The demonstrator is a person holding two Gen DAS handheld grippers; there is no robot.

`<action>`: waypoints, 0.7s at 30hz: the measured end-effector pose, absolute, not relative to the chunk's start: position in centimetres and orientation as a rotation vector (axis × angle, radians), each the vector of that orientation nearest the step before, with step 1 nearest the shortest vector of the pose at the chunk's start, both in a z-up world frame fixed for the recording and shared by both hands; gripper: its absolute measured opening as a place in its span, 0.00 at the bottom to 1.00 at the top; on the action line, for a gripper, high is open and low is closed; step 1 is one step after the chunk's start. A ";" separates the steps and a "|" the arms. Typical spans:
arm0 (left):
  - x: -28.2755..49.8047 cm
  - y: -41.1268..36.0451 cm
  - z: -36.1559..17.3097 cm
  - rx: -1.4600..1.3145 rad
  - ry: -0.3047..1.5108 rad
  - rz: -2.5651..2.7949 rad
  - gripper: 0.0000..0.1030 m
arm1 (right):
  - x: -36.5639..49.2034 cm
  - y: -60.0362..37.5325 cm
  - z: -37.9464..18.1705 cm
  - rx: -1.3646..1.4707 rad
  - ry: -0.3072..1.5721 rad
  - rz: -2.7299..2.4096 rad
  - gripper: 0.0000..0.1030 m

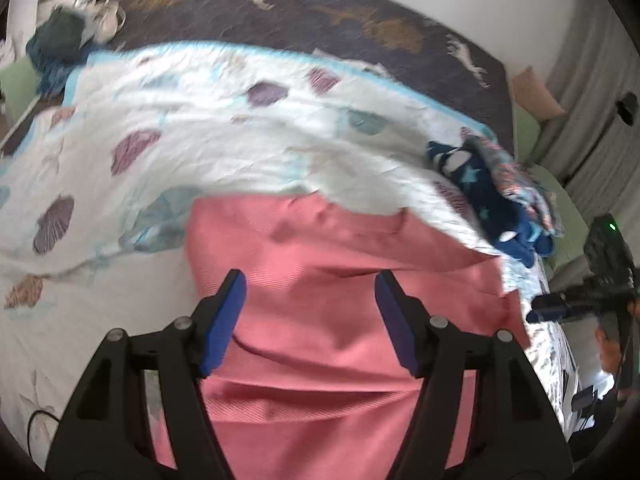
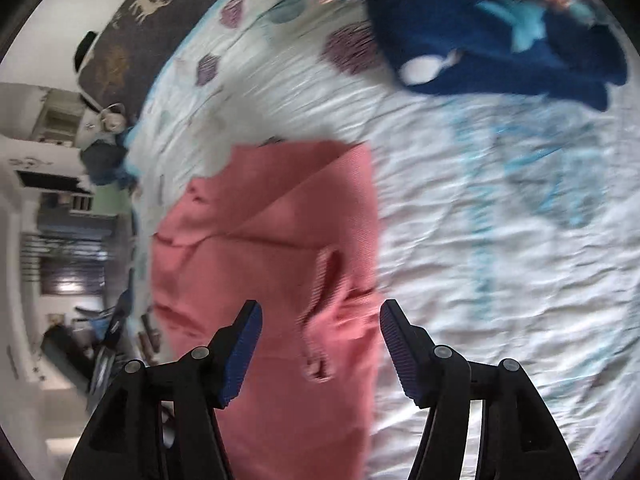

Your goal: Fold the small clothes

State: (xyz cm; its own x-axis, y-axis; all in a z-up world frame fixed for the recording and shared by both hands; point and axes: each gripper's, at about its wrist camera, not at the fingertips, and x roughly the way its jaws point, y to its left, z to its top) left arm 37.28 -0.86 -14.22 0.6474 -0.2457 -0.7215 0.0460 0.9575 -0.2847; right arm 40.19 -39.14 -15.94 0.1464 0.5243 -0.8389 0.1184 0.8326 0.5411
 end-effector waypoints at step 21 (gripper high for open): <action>40.0 1.1 -20.0 0.132 0.821 0.147 0.61 | 40.6 -34.7 -10.4 0.274 1.245 0.242 0.13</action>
